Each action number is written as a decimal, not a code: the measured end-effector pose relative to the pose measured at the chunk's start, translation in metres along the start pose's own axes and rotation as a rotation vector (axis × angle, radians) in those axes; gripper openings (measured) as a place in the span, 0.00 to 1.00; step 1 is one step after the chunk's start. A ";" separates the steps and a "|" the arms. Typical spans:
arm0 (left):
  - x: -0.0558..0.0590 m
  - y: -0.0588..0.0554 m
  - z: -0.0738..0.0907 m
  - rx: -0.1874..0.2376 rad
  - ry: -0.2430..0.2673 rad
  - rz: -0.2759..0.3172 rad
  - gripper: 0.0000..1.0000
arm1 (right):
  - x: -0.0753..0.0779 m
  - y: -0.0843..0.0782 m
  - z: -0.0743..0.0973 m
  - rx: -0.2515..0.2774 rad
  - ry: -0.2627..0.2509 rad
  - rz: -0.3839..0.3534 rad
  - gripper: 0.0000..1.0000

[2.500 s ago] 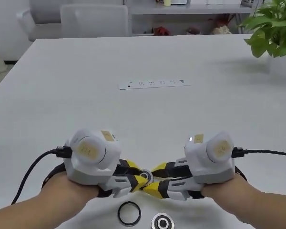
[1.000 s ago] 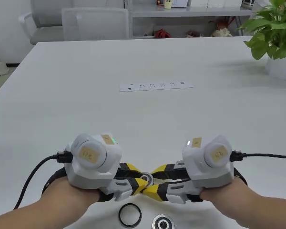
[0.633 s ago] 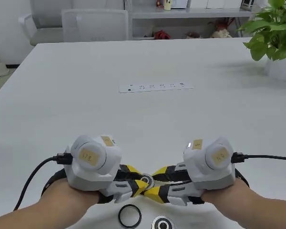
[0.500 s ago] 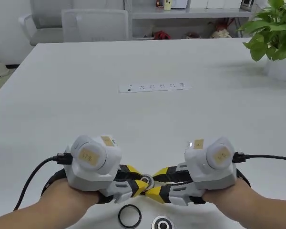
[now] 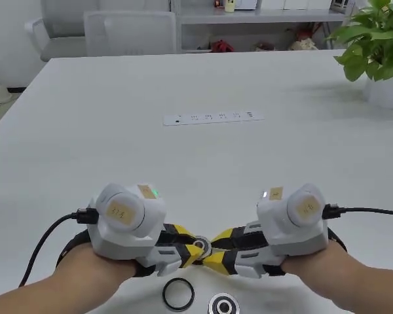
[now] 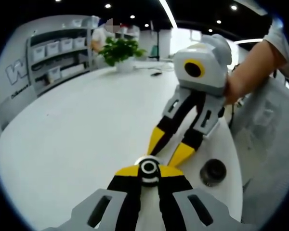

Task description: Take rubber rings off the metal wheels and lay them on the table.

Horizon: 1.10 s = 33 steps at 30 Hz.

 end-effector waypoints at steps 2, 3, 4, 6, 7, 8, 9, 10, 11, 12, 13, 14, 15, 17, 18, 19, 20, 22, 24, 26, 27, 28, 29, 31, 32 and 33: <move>0.000 0.000 0.000 0.000 0.001 0.002 0.13 | 0.000 0.000 0.000 0.000 0.001 -0.004 0.16; 0.000 0.000 0.000 0.000 0.001 0.003 0.13 | 0.000 0.000 0.001 -0.001 0.001 -0.005 0.16; 0.000 0.000 0.000 0.000 0.001 0.004 0.13 | 0.000 0.000 0.001 -0.002 0.002 -0.005 0.16; 0.000 0.000 0.000 0.001 0.002 0.005 0.13 | 0.000 0.000 0.001 -0.003 0.001 -0.005 0.16; 0.000 0.000 0.000 0.001 0.002 0.006 0.13 | 0.000 0.000 0.001 -0.004 0.001 -0.007 0.16; 0.000 0.000 0.000 0.001 0.003 0.006 0.13 | 0.000 0.000 0.001 -0.004 0.001 -0.007 0.15; 0.000 0.000 0.000 0.000 0.003 0.006 0.13 | 0.000 0.000 0.001 -0.005 0.001 -0.007 0.15; 0.000 0.000 0.000 0.000 0.003 0.006 0.13 | 0.000 -0.001 0.001 -0.005 0.001 -0.007 0.15; 0.000 0.000 0.000 0.000 0.004 0.006 0.13 | 0.000 -0.001 0.001 -0.005 0.002 -0.007 0.15; 0.000 0.000 0.000 0.000 0.004 0.005 0.13 | 0.000 0.000 0.001 -0.006 0.001 -0.008 0.14; 0.000 0.000 0.000 0.000 0.005 0.004 0.13 | -0.001 0.000 0.001 -0.006 0.001 -0.009 0.14; 0.001 0.000 0.000 0.000 0.008 0.003 0.13 | -0.001 0.000 0.002 -0.007 0.001 -0.008 0.14; 0.001 0.000 0.000 0.000 0.008 0.003 0.13 | -0.001 -0.001 0.002 -0.008 0.002 -0.009 0.13; 0.001 0.000 0.001 0.000 0.007 0.005 0.13 | 0.000 -0.001 0.002 -0.009 0.002 -0.007 0.11; 0.000 0.000 0.001 0.000 0.006 0.005 0.13 | 0.000 -0.002 0.003 -0.018 -0.002 -0.009 0.09; 0.000 0.000 0.001 0.000 0.006 0.004 0.13 | 0.002 -0.003 0.003 -0.018 -0.003 -0.014 0.05; 0.000 0.000 0.001 0.000 0.006 0.004 0.13 | 0.003 -0.003 0.003 -0.013 0.000 -0.038 0.04; 0.000 0.000 0.001 0.001 0.006 0.003 0.13 | 0.002 -0.003 0.003 -0.013 -0.002 -0.027 0.04; 0.000 0.000 0.001 0.002 0.007 0.003 0.13 | 0.003 -0.003 0.003 -0.013 0.000 -0.035 0.04; 0.000 0.000 0.001 0.002 0.007 0.001 0.13 | 0.004 -0.003 0.003 -0.012 0.003 -0.062 0.02; 0.000 0.000 0.000 -0.001 0.009 -0.004 0.12 | 0.005 -0.004 0.003 -0.010 0.002 -0.086 0.02; 0.000 0.000 0.001 -0.004 0.014 -0.010 0.12 | 0.006 -0.004 0.003 -0.007 -0.002 -0.088 0.01; 0.001 0.001 0.000 -0.006 0.018 -0.014 0.12 | 0.007 -0.004 0.003 -0.007 -0.003 -0.092 0.00; 0.000 0.001 0.000 -0.008 0.021 -0.012 0.12 | 0.006 -0.004 0.004 -0.007 -0.004 -0.096 0.00; 0.000 0.001 0.000 -0.008 0.021 -0.012 0.12 | 0.006 -0.004 0.004 -0.006 -0.006 -0.103 0.00; 0.000 0.001 0.000 -0.008 0.021 -0.013 0.12 | 0.007 -0.004 0.004 -0.004 -0.005 -0.111 0.00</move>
Point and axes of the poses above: the centre of the closed fingertips' face, and the gripper's own axes: z roughly backward along the fingers, x roughly to its right, y roughly out of its top, the point moved 7 cm from there along z, roughly backward along the fingers, and after that the axes turned 5 degrees about -x, right-handed, at the moved point
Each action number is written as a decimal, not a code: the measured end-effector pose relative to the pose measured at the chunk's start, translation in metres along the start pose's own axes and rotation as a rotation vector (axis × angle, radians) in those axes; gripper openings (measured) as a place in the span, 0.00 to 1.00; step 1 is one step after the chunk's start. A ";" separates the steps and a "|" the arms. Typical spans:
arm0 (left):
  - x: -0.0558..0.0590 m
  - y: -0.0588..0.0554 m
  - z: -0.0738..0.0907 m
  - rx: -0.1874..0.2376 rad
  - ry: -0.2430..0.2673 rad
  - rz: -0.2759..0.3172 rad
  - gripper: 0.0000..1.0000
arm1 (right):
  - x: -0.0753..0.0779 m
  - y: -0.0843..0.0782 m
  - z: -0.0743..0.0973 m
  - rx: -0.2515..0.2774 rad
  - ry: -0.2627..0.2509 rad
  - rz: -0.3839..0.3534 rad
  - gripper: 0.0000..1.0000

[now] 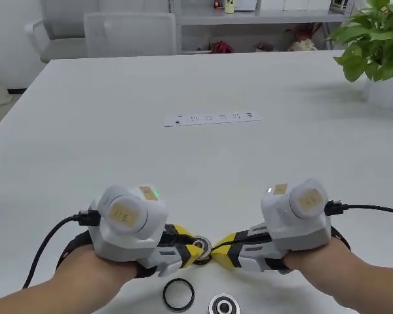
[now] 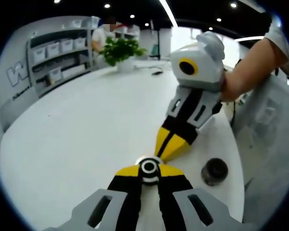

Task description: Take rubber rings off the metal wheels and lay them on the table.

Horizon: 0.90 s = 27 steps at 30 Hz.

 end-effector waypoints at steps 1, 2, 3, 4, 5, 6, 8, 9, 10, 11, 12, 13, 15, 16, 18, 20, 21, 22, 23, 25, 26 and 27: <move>0.000 0.000 0.000 -0.001 0.000 0.001 0.12 | 0.000 0.000 0.000 0.003 0.003 -0.020 0.00; 0.000 0.000 0.000 -0.001 0.000 0.000 0.12 | 0.000 0.000 0.000 0.004 0.004 -0.025 0.00; 0.000 0.000 0.000 -0.004 0.002 -0.005 0.12 | 0.000 -0.001 0.001 0.007 0.009 -0.062 0.00; 0.001 0.000 0.000 -0.006 0.004 -0.007 0.12 | 0.001 -0.001 0.001 0.009 0.011 -0.073 0.00; 0.001 0.001 0.000 -0.008 0.006 -0.008 0.12 | 0.002 -0.001 0.002 0.012 0.012 -0.084 0.00; 0.001 0.001 0.000 -0.009 0.007 -0.010 0.12 | 0.003 -0.001 0.002 0.017 0.015 -0.100 0.00; 0.001 0.001 0.000 -0.011 0.008 -0.012 0.12 | 0.002 -0.002 0.003 0.019 0.019 -0.134 0.00; 0.001 0.001 0.000 -0.011 0.009 -0.011 0.12 | 0.002 -0.002 0.003 0.021 0.019 -0.140 0.00; 0.001 0.001 0.000 -0.012 0.010 -0.012 0.12 | 0.002 -0.001 0.003 0.021 0.019 -0.150 0.00; 0.001 0.001 0.000 -0.013 0.010 -0.013 0.12 | 0.002 -0.002 0.003 0.021 0.019 -0.154 0.00; 0.001 0.001 0.000 -0.014 0.011 -0.015 0.12 | 0.001 -0.001 0.004 0.022 0.020 -0.160 0.00; 0.002 0.001 0.000 -0.014 0.012 -0.015 0.12 | 0.002 -0.001 0.004 0.024 0.020 -0.167 0.00; 0.002 0.001 0.000 -0.015 0.013 -0.015 0.12 | 0.001 -0.001 0.004 0.026 0.021 -0.175 0.00; 0.002 0.001 0.000 -0.015 0.014 -0.015 0.12 | 0.001 -0.001 0.005 0.026 0.021 -0.182 0.00; 0.002 0.001 0.000 -0.016 0.016 -0.017 0.12 | 0.001 -0.001 0.005 0.025 0.020 -0.189 0.00; 0.002 0.001 0.000 -0.018 0.018 -0.020 0.12 | 0.001 0.000 0.005 0.025 0.019 -0.201 0.00; 0.002 0.001 0.000 -0.018 0.018 -0.021 0.12 | 0.001 0.000 0.006 0.025 0.018 -0.205 0.00; 0.002 0.001 0.000 -0.018 0.017 -0.021 0.12 | 0.001 0.000 0.006 0.025 0.018 -0.209 0.00; 0.002 0.001 0.000 -0.020 0.017 -0.023 0.12 | 0.001 0.000 0.006 0.027 0.017 -0.214 0.00; 0.002 0.001 0.000 -0.020 0.019 -0.023 0.12 | 0.001 0.000 0.007 0.032 0.018 -0.221 0.00; 0.002 0.001 -0.001 -0.019 0.020 -0.021 0.12 | 0.001 0.000 0.007 0.032 0.019 -0.225 0.00; 0.002 0.001 -0.001 -0.018 0.021 -0.019 0.12 | 0.002 0.000 0.007 0.034 0.021 -0.237 0.00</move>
Point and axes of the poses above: the centre of the closed fingertips' face, and the gripper's own axes: z roughly backward along the fingers, x roughly to its right, y roughly out of its top, the point moved 7 cm from there along z, roughly backward along the fingers, and after that the axes turned 5 degrees about -x, right-handed, at the moved point
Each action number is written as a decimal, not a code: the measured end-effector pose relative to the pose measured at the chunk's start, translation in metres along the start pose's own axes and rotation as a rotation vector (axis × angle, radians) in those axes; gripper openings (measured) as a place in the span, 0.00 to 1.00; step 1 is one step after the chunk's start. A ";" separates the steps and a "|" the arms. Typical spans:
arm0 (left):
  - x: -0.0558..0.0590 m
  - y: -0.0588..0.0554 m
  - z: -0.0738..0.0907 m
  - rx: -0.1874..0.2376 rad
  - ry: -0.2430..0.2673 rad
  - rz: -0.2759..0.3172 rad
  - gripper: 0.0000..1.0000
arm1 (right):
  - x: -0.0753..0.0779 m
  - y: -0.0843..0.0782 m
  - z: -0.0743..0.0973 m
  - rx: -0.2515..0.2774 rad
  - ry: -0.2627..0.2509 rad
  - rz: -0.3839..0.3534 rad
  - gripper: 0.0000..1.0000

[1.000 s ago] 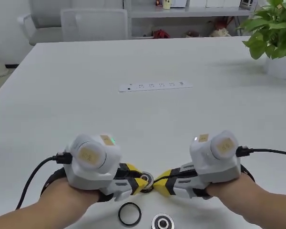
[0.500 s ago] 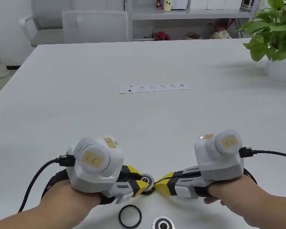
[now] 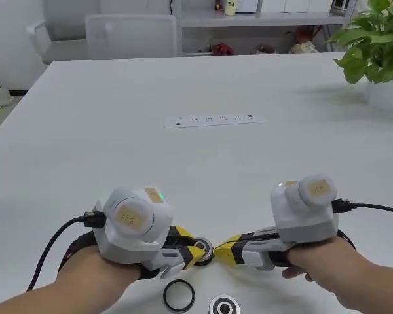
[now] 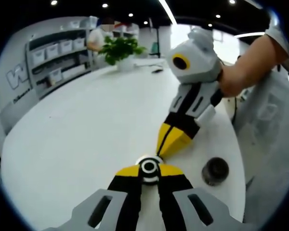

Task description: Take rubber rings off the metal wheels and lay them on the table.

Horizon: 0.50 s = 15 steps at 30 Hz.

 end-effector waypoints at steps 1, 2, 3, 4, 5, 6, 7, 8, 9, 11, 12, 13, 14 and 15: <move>0.000 0.000 0.000 0.000 0.000 0.002 0.12 | 0.000 0.000 0.000 0.001 0.001 -0.008 0.00; 0.000 0.000 0.000 0.001 0.000 0.002 0.12 | 0.001 -0.001 -0.001 0.004 0.002 -0.018 0.00; 0.000 0.000 0.000 0.002 0.000 0.004 0.12 | 0.001 -0.001 -0.001 0.006 0.003 -0.028 0.00; 0.000 0.000 0.000 0.002 0.001 0.004 0.12 | 0.001 -0.001 -0.001 0.012 0.003 -0.044 0.00; 0.000 0.000 0.000 0.000 0.001 0.003 0.12 | 0.002 -0.001 -0.001 0.019 -0.001 -0.053 0.00; 0.000 0.000 0.000 -0.001 0.002 0.002 0.12 | 0.004 0.000 -0.001 0.031 -0.006 -0.065 0.00; 0.001 0.001 0.000 -0.001 0.002 0.002 0.12 | 0.005 0.004 -0.001 0.065 -0.001 -0.106 0.00; 0.001 0.001 0.000 -0.002 0.002 0.001 0.12 | 0.005 0.005 0.000 0.081 0.006 -0.132 0.00; 0.001 0.001 0.000 -0.004 0.006 -0.001 0.12 | 0.007 0.004 0.000 0.070 0.001 -0.128 0.00; 0.001 0.001 -0.001 -0.006 0.008 -0.001 0.12 | 0.006 0.004 0.000 0.073 0.000 -0.125 0.00; 0.001 0.001 -0.001 -0.006 0.008 0.000 0.12 | 0.005 0.004 0.000 0.079 0.003 -0.121 0.00; 0.002 0.001 0.000 -0.008 0.009 0.001 0.12 | 0.004 0.005 0.001 0.088 0.012 -0.122 0.00; 0.002 0.001 0.000 -0.008 0.011 0.001 0.12 | 0.004 0.005 0.001 0.088 0.016 -0.107 0.00; 0.002 0.002 0.000 -0.010 0.013 0.000 0.12 | 0.003 0.006 0.001 0.081 0.004 -0.084 0.00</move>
Point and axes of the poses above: the centre of the closed fingertips' face, and the gripper's own axes: z roughly backward along the fingers, x roughly to its right, y roughly out of its top, the point moved 7 cm from there along z, roughly backward along the fingers, and after that the axes turned 5 degrees about -x, right-handed, at the moved point
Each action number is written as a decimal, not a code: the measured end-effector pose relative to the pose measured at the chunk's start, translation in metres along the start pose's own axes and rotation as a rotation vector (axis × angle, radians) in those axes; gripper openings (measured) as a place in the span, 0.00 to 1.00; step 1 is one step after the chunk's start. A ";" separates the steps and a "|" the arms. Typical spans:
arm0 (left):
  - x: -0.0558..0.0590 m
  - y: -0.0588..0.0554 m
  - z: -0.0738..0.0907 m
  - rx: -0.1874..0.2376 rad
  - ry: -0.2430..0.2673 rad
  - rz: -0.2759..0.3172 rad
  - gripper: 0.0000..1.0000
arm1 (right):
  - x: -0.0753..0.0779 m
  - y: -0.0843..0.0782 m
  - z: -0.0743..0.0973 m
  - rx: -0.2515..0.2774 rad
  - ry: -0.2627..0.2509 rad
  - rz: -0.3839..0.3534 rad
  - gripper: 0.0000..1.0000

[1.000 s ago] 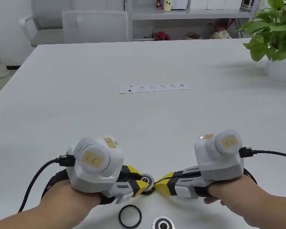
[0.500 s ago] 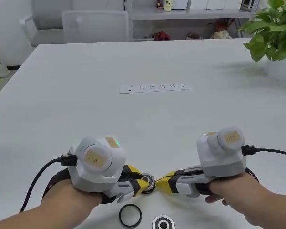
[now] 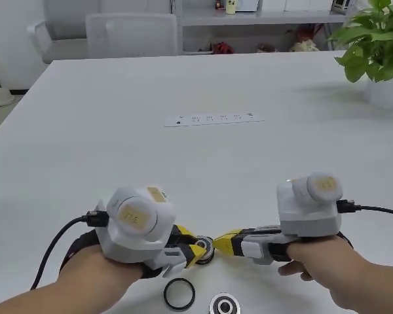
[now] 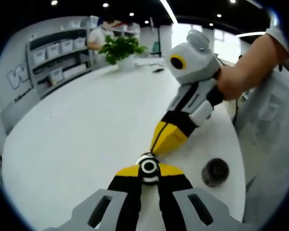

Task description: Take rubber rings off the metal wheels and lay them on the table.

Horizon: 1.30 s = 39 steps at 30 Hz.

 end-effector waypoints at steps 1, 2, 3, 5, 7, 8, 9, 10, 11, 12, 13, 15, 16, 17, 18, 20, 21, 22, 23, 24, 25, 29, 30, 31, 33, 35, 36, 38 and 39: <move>0.000 0.000 0.000 -0.001 0.002 0.001 0.12 | -0.002 0.001 -0.001 -0.001 0.003 0.009 0.00; 0.000 0.000 0.000 -0.003 0.004 0.001 0.12 | -0.003 0.002 -0.001 -0.002 0.003 0.016 0.00; 0.000 0.000 0.000 -0.003 0.005 0.000 0.12 | -0.003 0.002 0.000 -0.001 0.006 0.012 0.00; 0.000 0.000 0.000 -0.005 0.007 0.001 0.12 | -0.004 0.002 0.000 0.003 0.017 0.008 0.00; 0.001 0.001 0.000 -0.007 0.008 0.000 0.12 | -0.007 0.003 -0.001 0.003 0.031 0.012 0.00; 0.001 0.001 0.000 -0.007 0.008 0.000 0.12 | -0.008 0.003 -0.002 0.002 0.032 0.016 0.00; 0.001 0.001 0.000 -0.007 0.008 -0.001 0.12 | -0.008 0.003 -0.002 0.001 0.034 0.020 0.00; 0.001 0.001 0.000 -0.007 0.008 -0.001 0.12 | -0.009 0.004 -0.003 0.002 0.041 0.016 0.00; 0.001 0.001 0.000 -0.007 0.008 -0.001 0.12 | -0.010 0.003 -0.003 0.002 0.042 0.016 0.00; 0.001 0.001 0.000 -0.008 0.008 -0.001 0.12 | -0.010 0.003 -0.003 0.001 0.042 0.017 0.00; 0.001 0.001 0.000 -0.008 0.008 -0.001 0.12 | -0.009 0.003 -0.003 0.002 0.043 0.017 0.00; 0.000 0.001 0.000 -0.009 0.008 -0.002 0.12 | -0.009 0.004 -0.003 0.006 0.049 0.013 0.00; 0.000 0.001 0.000 -0.009 0.008 -0.002 0.12 | -0.010 0.004 -0.003 0.009 0.052 0.009 0.00; 0.000 0.001 0.000 -0.009 0.007 -0.002 0.12 | -0.011 0.004 -0.003 0.009 0.056 0.009 0.00; 0.000 0.001 0.000 -0.009 0.007 -0.002 0.12 | -0.011 0.004 -0.003 0.009 0.057 0.013 0.00; 0.000 0.001 0.000 -0.010 0.007 -0.003 0.12 | -0.013 0.005 -0.003 0.012 0.067 0.014 0.00; 0.000 0.001 0.000 -0.010 0.007 -0.002 0.12 | -0.015 0.006 -0.004 0.026 0.087 0.013 0.00; 0.000 0.001 -0.001 -0.010 0.007 -0.002 0.12 | -0.018 0.007 -0.004 0.028 0.111 0.007 0.00; 0.000 0.001 -0.001 -0.011 0.007 -0.001 0.12 | -0.019 0.007 -0.004 0.024 0.097 0.021 0.00; 0.000 0.001 -0.001 -0.010 0.006 -0.001 0.12 | -0.019 0.007 -0.004 0.016 0.080 0.053 0.00; 0.000 0.001 -0.001 -0.010 0.004 0.001 0.12 | -0.018 0.007 -0.005 0.013 0.083 0.038 0.00; 0.000 0.001 -0.001 -0.005 -0.004 -0.016 0.13 | -0.012 0.006 -0.004 0.013 0.061 0.021 0.00; -0.001 0.001 -0.001 -0.005 -0.004 -0.018 0.13 | -0.012 0.006 -0.004 0.013 0.060 0.017 0.00; -0.001 0.001 -0.001 -0.005 -0.005 -0.022 0.13 | -0.012 0.006 -0.004 0.014 0.059 0.012 0.00; -0.001 0.001 -0.001 -0.005 -0.011 -0.021 0.13 | -0.011 0.005 -0.004 0.014 0.058 0.013 0.00; -0.001 0.001 0.000 -0.005 -0.016 -0.024 0.13 | -0.011 0.005 -0.003 0.014 0.057 0.011 0.00; -0.001 0.002 0.001 -0.001 -0.016 -0.036 0.14 | -0.011 0.005 -0.003 0.014 0.057 0.011 0.00; 0.000 0.002 0.003 -0.003 -0.016 -0.050 0.13 | -0.010 0.005 -0.002 0.014 0.053 0.016 0.00; 0.000 0.003 0.004 -0.002 -0.019 -0.050 0.13 | -0.010 0.005 -0.002 0.014 0.054 0.014 0.00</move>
Point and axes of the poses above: the centre of the closed fingertips' face, and the gripper's own axes: z roughly backward along the fingers, x roughly to its right, y roughly out of its top, the point moved 7 cm from there along z, roughly backward along the fingers, and after that the axes turned 5 degrees about -x, right-handed, at the moved point
